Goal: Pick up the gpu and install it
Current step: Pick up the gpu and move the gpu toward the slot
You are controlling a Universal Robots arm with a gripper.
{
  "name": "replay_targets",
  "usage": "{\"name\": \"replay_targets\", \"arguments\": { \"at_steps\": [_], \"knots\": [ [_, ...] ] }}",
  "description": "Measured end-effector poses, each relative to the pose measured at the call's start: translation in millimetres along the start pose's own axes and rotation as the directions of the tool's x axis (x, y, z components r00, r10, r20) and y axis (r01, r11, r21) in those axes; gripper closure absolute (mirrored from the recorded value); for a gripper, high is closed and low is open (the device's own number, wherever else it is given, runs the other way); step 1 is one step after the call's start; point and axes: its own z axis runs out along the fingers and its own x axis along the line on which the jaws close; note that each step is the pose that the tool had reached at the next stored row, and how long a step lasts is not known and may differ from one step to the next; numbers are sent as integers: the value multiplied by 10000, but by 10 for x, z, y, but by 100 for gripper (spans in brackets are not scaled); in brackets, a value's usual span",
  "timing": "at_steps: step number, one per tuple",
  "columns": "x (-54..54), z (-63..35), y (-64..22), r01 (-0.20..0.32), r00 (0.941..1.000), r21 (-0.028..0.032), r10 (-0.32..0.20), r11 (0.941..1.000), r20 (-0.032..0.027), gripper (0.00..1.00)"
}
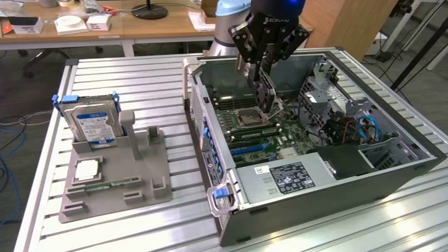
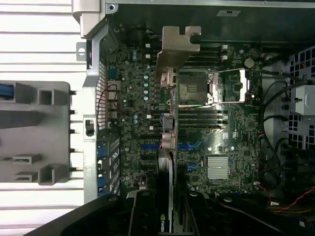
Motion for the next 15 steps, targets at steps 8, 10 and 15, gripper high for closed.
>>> {"name": "replay_targets", "arguments": {
  "at_steps": [8,10,15],
  "knots": [
    [-52,2,1,0,10000,-1,0,10000,0,74],
    [-59,1,1,1,10000,0,-1,10000,0,74],
    [-89,2,3,0,10000,-1,0,10000,0,74]
  ]
}}
